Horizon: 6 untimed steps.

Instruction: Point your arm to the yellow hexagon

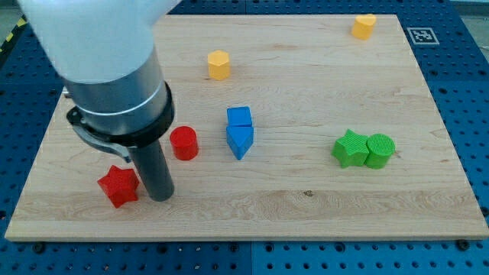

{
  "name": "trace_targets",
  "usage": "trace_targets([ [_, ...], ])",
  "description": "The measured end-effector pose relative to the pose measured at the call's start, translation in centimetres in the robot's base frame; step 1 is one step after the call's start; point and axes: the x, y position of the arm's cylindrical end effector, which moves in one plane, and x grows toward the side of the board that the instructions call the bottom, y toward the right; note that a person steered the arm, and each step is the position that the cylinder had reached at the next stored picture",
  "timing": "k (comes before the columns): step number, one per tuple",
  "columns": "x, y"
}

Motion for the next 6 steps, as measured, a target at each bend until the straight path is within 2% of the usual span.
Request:
trace_targets([
  [3,0.0,-6.5],
  [5,-0.6,-4.9],
  [6,-2.9,-4.8],
])
